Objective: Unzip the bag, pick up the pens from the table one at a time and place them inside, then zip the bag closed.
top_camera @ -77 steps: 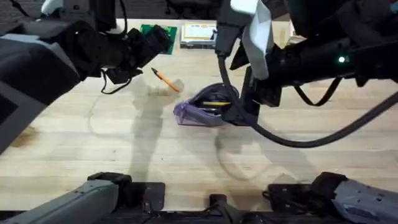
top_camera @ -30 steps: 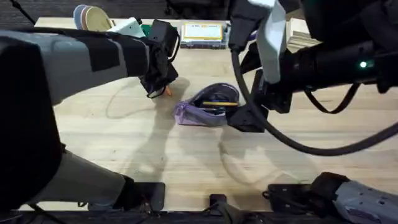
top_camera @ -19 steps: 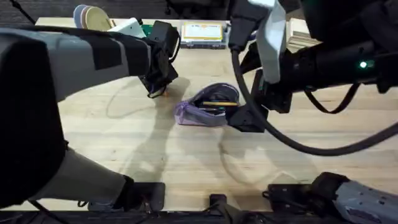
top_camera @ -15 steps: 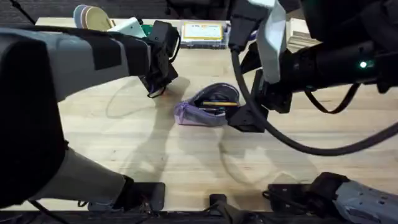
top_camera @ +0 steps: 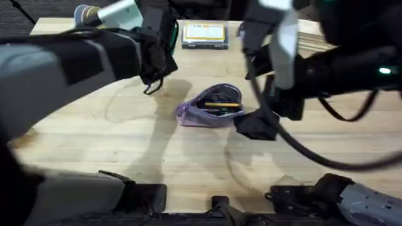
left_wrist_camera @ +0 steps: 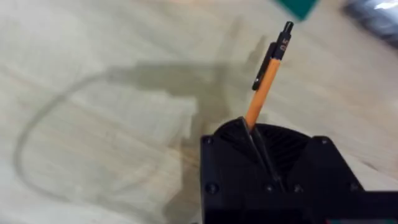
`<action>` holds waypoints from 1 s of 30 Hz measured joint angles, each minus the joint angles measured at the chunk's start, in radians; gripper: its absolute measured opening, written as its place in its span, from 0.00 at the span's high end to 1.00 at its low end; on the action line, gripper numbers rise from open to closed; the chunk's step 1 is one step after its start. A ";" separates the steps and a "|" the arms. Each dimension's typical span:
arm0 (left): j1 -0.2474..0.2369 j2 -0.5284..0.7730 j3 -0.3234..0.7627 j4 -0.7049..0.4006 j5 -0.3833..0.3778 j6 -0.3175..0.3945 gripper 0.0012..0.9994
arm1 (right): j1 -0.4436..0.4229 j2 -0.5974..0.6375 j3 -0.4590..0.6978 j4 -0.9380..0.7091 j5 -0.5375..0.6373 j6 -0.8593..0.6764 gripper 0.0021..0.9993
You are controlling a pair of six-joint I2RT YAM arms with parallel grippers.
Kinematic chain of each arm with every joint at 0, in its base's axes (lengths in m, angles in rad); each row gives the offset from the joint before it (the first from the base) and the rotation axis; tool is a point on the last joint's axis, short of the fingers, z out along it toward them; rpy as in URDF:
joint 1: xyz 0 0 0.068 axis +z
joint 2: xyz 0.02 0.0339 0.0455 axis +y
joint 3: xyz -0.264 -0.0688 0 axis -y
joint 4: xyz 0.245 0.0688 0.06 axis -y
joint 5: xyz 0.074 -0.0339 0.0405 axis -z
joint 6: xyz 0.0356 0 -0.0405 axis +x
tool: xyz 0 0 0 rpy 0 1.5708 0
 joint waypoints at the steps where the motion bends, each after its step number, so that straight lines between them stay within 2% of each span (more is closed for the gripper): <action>1: -0.005 -0.022 0.002 0.010 -0.002 0.018 0.96 | 0.000 -0.016 0.000 -0.006 0.000 0.006 0.00; 6: -0.065 -0.109 0.014 0.061 -0.009 0.117 0.96 | 0.000 -0.108 0.000 -0.062 0.000 0.036 0.00; 7: -0.120 -0.146 0.014 0.085 -0.015 0.174 0.96 | 0.000 -0.158 0.000 -0.081 0.000 0.062 0.00; 10: -0.179 -0.167 0.014 0.123 -0.021 0.246 0.96 | 0.000 -0.208 0.000 -0.094 0.000 0.079 0.00; 18: -0.387 -0.186 0.014 0.289 -0.017 0.493 0.96 | 0.000 -0.326 0.000 -0.098 0.000 0.096 0.00; 20: -0.427 -0.186 0.014 0.321 0.013 0.537 0.96 | 0.000 -0.336 0.000 -0.099 0.000 0.097 0.00; 23: -0.465 -0.186 0.014 0.330 0.106 0.591 0.96 | 0.000 -0.337 0.000 -0.108 0.000 0.097 0.00; 30: -0.472 -0.186 0.014 0.281 0.343 0.723 0.96 | 0.000 -0.336 0.000 -0.117 0.000 0.097 0.00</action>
